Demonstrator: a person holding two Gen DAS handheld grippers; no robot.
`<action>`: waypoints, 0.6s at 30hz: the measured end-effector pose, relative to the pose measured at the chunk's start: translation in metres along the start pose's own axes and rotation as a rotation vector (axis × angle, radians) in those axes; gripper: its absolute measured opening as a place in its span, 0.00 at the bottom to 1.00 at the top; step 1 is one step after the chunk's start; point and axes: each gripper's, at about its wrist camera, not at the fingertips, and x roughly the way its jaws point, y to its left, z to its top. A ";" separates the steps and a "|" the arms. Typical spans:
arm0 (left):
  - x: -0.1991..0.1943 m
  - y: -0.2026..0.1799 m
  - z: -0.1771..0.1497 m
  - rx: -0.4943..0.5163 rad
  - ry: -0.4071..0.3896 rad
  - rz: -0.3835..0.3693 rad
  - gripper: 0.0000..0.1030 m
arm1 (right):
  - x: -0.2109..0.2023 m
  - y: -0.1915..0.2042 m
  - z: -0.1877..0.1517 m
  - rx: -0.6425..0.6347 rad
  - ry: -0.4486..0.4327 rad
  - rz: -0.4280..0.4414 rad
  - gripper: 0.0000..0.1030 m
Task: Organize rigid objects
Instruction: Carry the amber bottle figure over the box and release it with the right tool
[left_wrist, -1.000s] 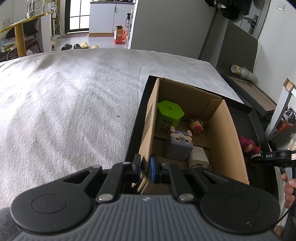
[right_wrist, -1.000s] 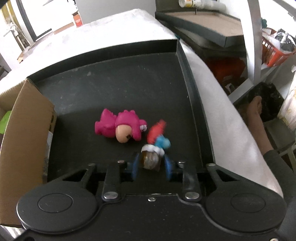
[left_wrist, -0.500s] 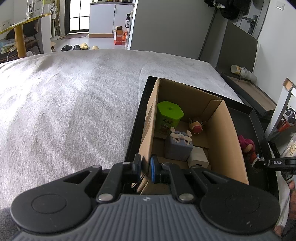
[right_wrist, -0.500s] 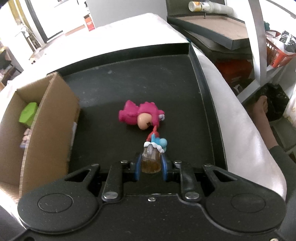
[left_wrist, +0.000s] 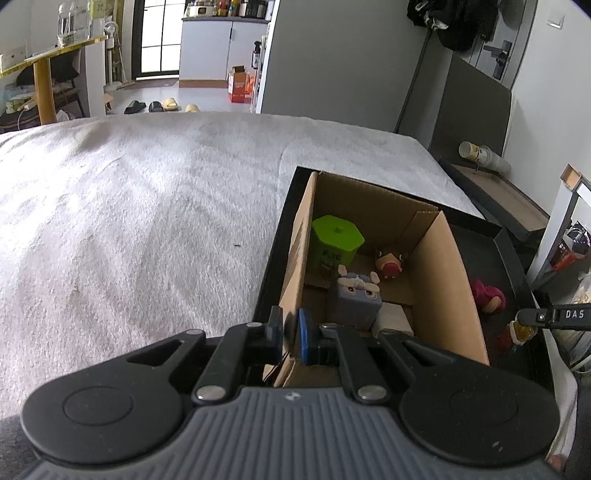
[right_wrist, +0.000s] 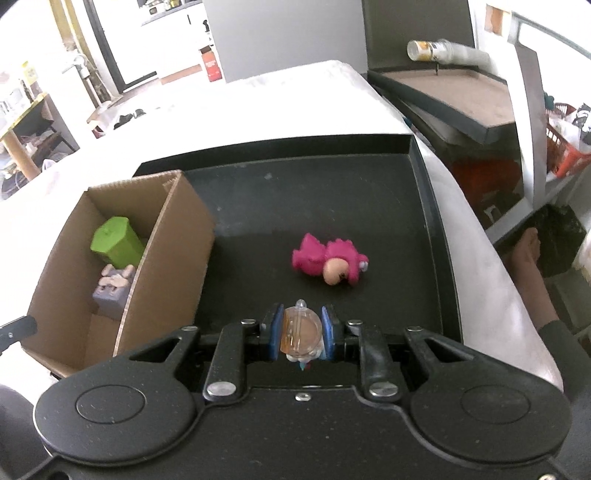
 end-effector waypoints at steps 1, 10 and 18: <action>-0.001 0.000 0.000 0.002 -0.005 0.000 0.07 | -0.002 0.002 0.001 -0.004 -0.006 0.005 0.21; 0.000 -0.006 -0.001 0.049 -0.013 0.034 0.07 | -0.016 0.025 0.011 -0.061 -0.058 0.028 0.21; 0.002 -0.011 -0.003 0.080 -0.006 0.056 0.06 | -0.028 0.047 0.022 -0.102 -0.095 0.072 0.21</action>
